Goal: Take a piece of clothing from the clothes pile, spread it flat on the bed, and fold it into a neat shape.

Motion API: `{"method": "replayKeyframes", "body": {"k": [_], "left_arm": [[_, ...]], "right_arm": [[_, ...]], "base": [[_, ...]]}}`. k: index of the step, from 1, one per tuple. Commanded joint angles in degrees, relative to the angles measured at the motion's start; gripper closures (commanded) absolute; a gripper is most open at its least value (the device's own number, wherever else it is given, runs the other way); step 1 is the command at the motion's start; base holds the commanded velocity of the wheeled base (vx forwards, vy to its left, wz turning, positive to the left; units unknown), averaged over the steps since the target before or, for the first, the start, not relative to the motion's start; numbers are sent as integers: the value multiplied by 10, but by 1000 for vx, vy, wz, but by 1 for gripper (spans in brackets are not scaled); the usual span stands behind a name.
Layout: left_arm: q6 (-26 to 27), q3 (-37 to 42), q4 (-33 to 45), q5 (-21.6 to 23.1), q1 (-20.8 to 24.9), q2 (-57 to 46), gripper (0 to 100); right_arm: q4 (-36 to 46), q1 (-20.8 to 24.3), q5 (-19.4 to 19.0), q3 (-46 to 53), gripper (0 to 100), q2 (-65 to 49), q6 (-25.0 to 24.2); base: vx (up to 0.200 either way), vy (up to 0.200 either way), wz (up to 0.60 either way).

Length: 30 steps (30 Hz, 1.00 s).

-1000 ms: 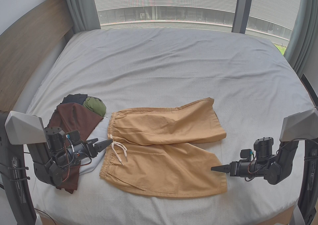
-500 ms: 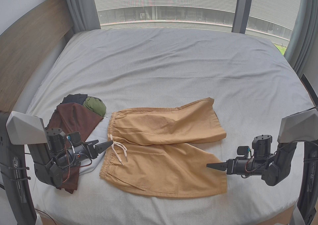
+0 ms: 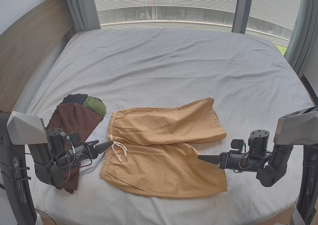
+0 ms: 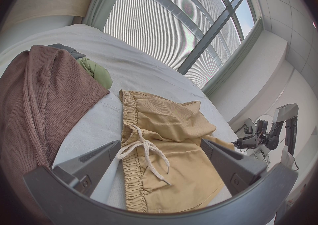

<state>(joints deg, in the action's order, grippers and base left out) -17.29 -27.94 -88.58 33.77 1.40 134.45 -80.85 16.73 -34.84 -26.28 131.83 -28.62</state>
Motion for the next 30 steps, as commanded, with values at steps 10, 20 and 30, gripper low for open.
{"method": "replayKeyframes", "body": {"k": [10, 20, 30], "left_arm": [[0, -2, 0, 0, 0, 5, 0], [0, -3, 0, 0, 0, 5, 0], [1, -3, 0, 0, 0, 5, 0]], "right_arm": [[-4, -15, 21, -38, 0, 26, -27], [-9, -12, 12, -24, 0, -6, -87], [-9, 32, 12, 5, 0, -23, -87]], "base": [[0, 0, 0], [0, 0, 0], [0, 0, 0]]}}
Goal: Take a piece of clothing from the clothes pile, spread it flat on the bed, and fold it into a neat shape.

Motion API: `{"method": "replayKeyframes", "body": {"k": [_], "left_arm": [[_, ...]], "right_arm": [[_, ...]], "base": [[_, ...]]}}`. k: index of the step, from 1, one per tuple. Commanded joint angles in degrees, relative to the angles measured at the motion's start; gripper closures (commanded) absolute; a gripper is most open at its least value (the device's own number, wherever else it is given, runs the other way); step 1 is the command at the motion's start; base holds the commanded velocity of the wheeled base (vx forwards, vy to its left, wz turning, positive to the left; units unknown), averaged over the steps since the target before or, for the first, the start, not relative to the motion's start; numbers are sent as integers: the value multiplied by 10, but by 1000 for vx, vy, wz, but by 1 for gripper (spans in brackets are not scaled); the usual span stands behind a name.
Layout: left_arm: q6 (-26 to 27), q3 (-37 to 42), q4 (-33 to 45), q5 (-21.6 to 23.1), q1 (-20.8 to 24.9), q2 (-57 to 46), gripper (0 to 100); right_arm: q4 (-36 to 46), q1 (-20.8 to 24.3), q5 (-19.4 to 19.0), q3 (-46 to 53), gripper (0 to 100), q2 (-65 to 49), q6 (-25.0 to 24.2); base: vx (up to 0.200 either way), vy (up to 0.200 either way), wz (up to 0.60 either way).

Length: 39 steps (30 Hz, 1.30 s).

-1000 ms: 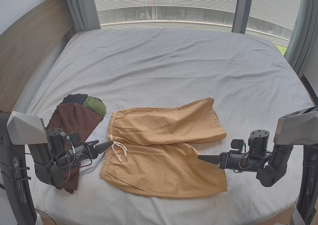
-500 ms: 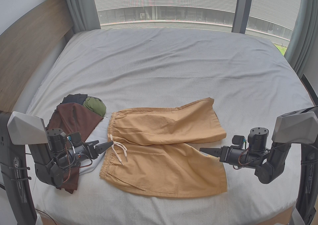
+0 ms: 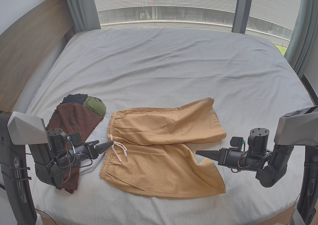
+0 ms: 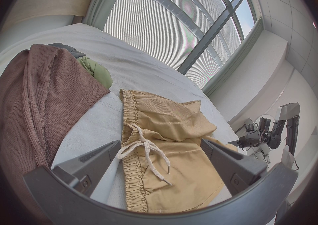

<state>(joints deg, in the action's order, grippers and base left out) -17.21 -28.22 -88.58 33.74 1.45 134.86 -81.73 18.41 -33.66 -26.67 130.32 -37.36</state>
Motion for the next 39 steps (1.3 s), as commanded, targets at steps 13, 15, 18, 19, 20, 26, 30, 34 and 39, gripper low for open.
{"method": "replayKeyframes", "body": {"k": [13, 15, 18, 19, 20, 26, 30, 34, 39], "left_arm": [[0, 0, 0, 0, 0, 1, 0], [0, 0, 0, 0, 0, 2, 0], [0, 0, 0, 0, 0, 6, 0], [0, 0, 0, 0, 0, 6, 0], [0, 0, 0, 0, 0, 6, 0], [0, 0, 0, 0, 0, 7, 0], [1, 0, 0, 0, 0, 8, 0], [1, 0, -1, 0, 0, 9, 0], [1, -1, -1, 0, 0, 10, 0]], "right_arm": [[-32, 64, 0, 20, 0, 29, 0], [-37, 75, 0, 27, 0, 35, 0], [-38, 87, 1, 29, 0, 40, 1], [-38, 88, 2, 29, 0, 40, 2], [-38, 87, 2, 29, 0, 41, 2], [-37, 79, 4, 29, 0, 40, 4], [-36, 49, 5, 22, 0, 41, 8], [-36, 18, 5, 11, 0, 57, 30], [-27, -11, 3, 0, 0, 73, 52]], "base": [[0, 0, 0], [0, 0, 0], [0, 0, 0], [0, 0, 0], [0, 0, 0], [0, 0, 0], [0, 0, 0], [0, 0, 0], [0, 0, 0]]}}
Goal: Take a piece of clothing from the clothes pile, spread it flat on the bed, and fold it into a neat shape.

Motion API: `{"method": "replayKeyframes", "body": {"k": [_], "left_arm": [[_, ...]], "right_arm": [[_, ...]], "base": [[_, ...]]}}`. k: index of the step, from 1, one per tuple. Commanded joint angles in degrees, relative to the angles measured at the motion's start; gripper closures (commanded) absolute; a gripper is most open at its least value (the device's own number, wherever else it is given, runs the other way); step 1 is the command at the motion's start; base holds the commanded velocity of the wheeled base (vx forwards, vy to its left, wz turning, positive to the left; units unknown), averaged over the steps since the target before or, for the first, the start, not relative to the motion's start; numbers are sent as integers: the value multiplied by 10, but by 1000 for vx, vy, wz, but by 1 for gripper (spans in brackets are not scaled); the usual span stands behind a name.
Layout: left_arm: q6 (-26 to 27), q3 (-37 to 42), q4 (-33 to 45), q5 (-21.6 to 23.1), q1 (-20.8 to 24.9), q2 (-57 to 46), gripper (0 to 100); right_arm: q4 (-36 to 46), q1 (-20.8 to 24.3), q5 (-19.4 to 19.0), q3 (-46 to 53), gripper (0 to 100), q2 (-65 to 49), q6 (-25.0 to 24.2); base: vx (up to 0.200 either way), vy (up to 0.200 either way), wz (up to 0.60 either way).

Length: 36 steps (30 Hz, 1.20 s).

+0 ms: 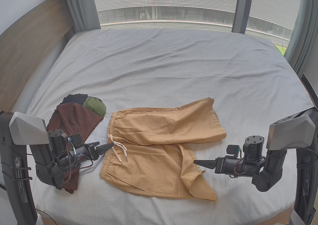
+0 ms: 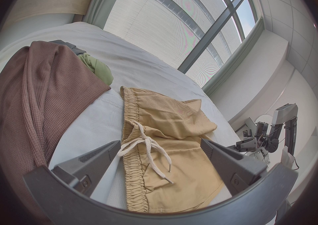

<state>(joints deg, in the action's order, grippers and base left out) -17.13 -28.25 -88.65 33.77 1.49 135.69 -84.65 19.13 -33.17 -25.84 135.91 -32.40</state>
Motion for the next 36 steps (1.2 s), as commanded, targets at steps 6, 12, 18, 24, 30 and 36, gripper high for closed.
{"method": "replayKeyframes", "body": {"k": [6, 12, 18, 24, 30, 36], "left_arm": [[0, -2, 0, 0, 0, 5, 0], [1, -4, 0, 0, 0, 9, 0], [1, -4, 0, 0, 0, 9, 0], [2, -5, 0, 0, 0, 9, 0], [2, -6, 0, 0, 0, 9, 0], [2, -8, 0, 0, -1, 10, 0]], "right_arm": [[79, -35, 1, -26, 0, 18, 1], [143, -30, 26, -49, 0, 15, -2], [147, 0, 53, -61, 0, 15, -35], [149, 6, 53, -61, 0, 15, -40], [179, 6, 53, -61, 0, 3, -41], [188, 7, 53, -61, 100, -2, -41]], "base": [[0, 0, 0], [0, 0, 0], [0, 0, 0], [0, 0, 0], [0, 0, 0], [0, 0, 0]]}}
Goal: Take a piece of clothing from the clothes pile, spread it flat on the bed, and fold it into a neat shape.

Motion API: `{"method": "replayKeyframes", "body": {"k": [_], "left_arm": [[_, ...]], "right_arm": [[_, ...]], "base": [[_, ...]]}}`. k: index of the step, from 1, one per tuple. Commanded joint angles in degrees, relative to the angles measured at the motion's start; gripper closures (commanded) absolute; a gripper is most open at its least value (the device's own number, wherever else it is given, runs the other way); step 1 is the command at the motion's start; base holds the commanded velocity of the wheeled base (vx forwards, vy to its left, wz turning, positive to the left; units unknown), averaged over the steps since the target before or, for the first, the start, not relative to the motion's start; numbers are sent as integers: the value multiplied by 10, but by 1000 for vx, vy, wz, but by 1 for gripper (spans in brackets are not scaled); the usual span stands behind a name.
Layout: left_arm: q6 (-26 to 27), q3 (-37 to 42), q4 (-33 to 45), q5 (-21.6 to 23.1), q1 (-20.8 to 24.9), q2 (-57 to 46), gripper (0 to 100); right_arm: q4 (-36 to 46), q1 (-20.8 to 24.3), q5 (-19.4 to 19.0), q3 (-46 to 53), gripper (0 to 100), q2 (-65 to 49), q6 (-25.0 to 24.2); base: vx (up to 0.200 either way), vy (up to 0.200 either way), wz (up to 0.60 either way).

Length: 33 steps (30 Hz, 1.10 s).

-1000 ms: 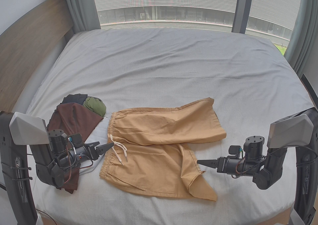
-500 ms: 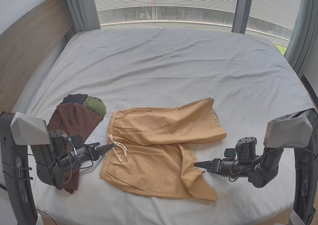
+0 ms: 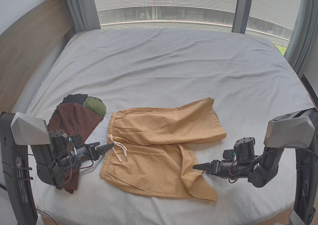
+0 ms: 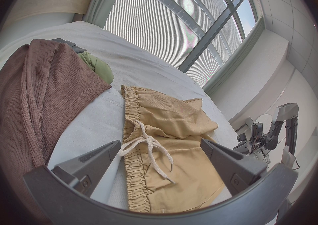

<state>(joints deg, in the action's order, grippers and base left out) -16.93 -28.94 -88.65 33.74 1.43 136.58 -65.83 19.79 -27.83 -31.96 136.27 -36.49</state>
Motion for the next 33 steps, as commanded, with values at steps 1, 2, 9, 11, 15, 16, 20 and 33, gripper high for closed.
{"method": "replayKeyframes", "body": {"k": [1, 2, 9, 11, 15, 16, 20, 33], "left_arm": [[0, -1, 0, 0, 0, 1, 0], [1, -1, 0, 0, 0, 1, 0], [1, -1, 0, 0, 0, 1, 0], [1, -1, 0, 0, 0, 1, 0], [0, -1, 0, 0, 0, 1, 0], [1, -1, 0, 0, 0, 1, 0], [1, -1, 0, 0, 0, 1, 0], [9, -2, 0, 0, 0, 10, 0]], "right_arm": [[1, 1, 1, -1, 100, -7, 0], [1, 1, 0, -1, 100, -7, 0], [4, 1, 0, 0, 100, -7, 0], [9, 1, 1, 0, 100, -7, 0], [10, 0, 1, 1, 100, -9, 0], [10, 0, 1, 1, 100, -9, 0], [11, -6, 1, 2, 100, -22, 1], [135, -2, 1, -15, 0, -63, 3]], "base": [[0, 0, 0], [0, 0, 0], [0, 0, 0], [0, 0, 0], [0, 0, 0], [0, 0, 0], [0, 0, 0], [0, 0, 0]]}}
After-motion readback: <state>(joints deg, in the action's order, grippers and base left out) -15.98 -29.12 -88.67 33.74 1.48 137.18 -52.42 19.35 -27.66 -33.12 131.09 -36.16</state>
